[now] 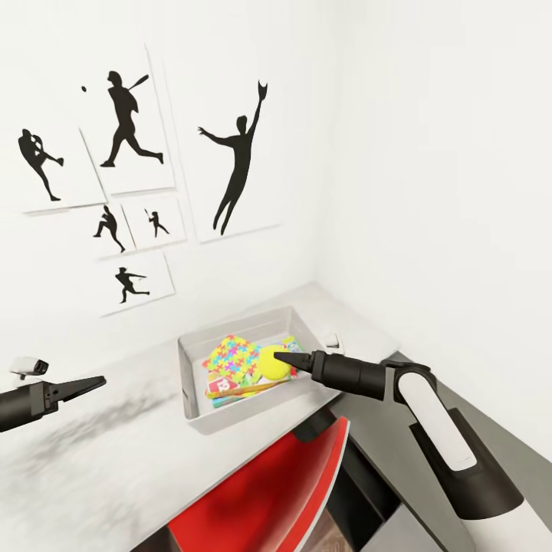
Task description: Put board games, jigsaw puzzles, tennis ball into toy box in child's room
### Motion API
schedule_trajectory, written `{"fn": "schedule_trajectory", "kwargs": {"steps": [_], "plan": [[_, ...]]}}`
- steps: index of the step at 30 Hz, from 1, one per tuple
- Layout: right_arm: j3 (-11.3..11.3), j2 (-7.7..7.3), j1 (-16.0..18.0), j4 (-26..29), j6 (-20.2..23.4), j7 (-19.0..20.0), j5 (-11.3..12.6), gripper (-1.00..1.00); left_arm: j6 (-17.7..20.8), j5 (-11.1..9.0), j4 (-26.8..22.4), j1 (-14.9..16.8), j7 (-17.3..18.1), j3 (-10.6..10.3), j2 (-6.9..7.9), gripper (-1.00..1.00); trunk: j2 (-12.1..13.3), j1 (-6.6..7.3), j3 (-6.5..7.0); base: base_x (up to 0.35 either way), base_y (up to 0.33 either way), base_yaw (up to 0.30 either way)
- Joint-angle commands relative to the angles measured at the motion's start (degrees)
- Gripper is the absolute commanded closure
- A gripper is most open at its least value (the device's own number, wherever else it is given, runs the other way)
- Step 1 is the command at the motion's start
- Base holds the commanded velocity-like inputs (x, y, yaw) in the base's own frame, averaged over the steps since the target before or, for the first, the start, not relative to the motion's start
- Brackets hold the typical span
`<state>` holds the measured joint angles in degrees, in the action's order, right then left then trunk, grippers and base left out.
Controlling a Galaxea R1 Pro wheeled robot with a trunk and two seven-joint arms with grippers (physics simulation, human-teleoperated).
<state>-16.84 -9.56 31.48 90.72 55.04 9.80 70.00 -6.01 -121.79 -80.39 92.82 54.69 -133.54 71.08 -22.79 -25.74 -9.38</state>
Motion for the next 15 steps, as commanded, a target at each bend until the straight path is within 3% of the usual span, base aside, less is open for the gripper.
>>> {"fn": "schedule_trajectory", "kwargs": {"steps": [1,15], "plan": [[0.0,-0.03,0.1,0.0,0.1,0.4,-0.7,1.00,-0.5,-0.3,-0.1,0.3,0.1,-0.5,-0.03,-1.00,-0.1,-0.04,-0.03,0.000,0.000,0.000],[-0.2,0.50,0.1,0.0,0.1,0.4,-2.9,1.00,-0.5,-0.2,-0.1,0.3,0.1,-0.5,-0.15,-1.00,-0.1,-0.04,1.30,0.000,0.000,0.000]]}}
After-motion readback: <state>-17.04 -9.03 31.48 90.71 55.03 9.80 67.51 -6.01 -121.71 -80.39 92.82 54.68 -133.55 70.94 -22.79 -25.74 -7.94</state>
